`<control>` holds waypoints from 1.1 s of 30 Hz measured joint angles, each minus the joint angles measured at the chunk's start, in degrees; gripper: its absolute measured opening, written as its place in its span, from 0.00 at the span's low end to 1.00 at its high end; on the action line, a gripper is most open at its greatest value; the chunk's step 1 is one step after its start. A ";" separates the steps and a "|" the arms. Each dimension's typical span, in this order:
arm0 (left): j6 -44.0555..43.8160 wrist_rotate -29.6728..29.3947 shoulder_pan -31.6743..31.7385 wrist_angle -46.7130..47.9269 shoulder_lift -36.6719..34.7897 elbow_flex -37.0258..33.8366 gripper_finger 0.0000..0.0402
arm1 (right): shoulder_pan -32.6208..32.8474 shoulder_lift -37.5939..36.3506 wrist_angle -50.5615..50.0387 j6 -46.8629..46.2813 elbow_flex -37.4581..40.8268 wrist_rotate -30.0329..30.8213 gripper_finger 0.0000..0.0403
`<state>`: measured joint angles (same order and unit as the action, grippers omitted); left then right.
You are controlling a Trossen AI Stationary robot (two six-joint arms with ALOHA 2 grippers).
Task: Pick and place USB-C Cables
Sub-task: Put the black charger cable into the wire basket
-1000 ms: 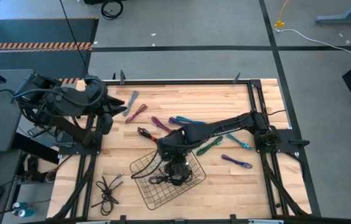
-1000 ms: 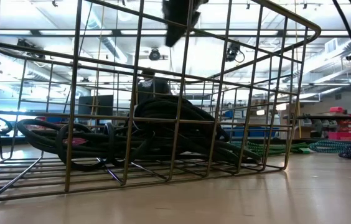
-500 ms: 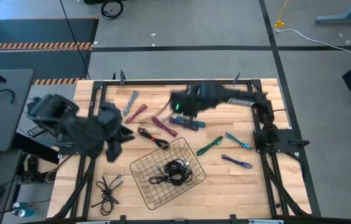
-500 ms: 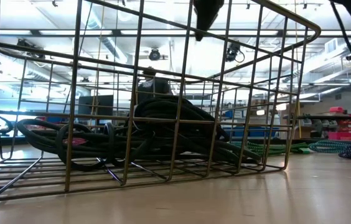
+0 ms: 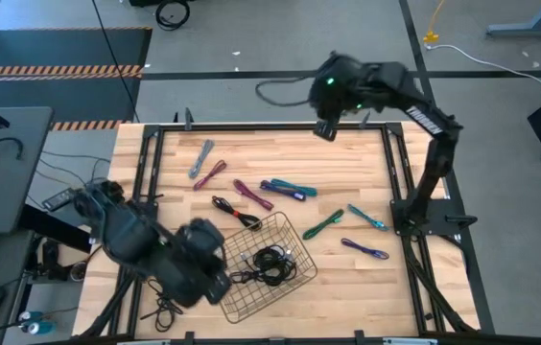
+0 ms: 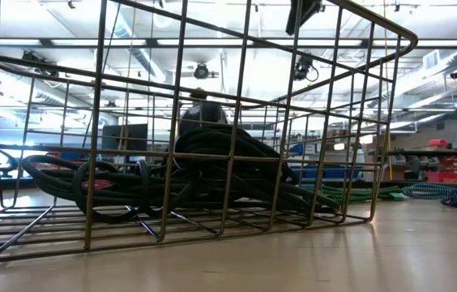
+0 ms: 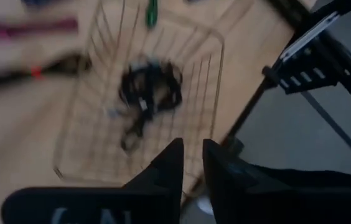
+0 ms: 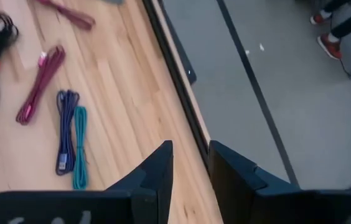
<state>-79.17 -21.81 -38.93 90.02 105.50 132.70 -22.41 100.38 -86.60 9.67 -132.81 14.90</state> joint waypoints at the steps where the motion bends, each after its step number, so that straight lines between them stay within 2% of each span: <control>1: -2.70 0.98 -0.54 -0.04 0.81 0.00 0.15 | -0.72 -0.62 0.63 0.69 0.00 -0.99 0.27; 5: -13.34 5.53 -3.05 -0.02 4.03 0.00 0.10 | -2.85 -2.70 2.56 2.85 0.02 -5.70 0.27; 8: -15.89 11.61 -4.55 -0.02 5.88 0.00 0.06 | -3.68 -3.17 3.63 4.14 0.02 -8.07 0.27; 12: -8.60 18.95 -4.85 0.00 7.89 0.00 0.01 | -4.07 -2.97 3.93 4.47 0.07 -10.18 0.27; 16: 0.24 22.80 -4.34 0.02 8.62 0.00 0.01 | -3.96 -2.01 3.90 4.36 0.07 -10.60 0.27; 21: 6.56 25.88 -4.53 -0.04 8.62 0.00 0.01 | -3.84 -2.01 3.87 3.07 0.11 -10.65 0.27; 26: 10.96 26.20 -7.43 -0.02 8.62 -0.03 0.01 | -3.64 -1.99 3.82 0.55 0.11 -10.65 0.27; 29: 13.59 28.23 -8.32 -0.02 8.09 -3.45 0.01 | -3.36 -1.99 3.83 -0.47 0.11 -10.62 0.27; 33: 18.65 33.59 -7.52 0.17 4.74 -14.52 0.01 | -2.67 -1.99 3.79 -1.41 0.11 -10.64 0.27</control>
<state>-60.51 11.78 -46.45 90.19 110.24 118.18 -25.07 98.39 -82.81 8.25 -132.70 4.26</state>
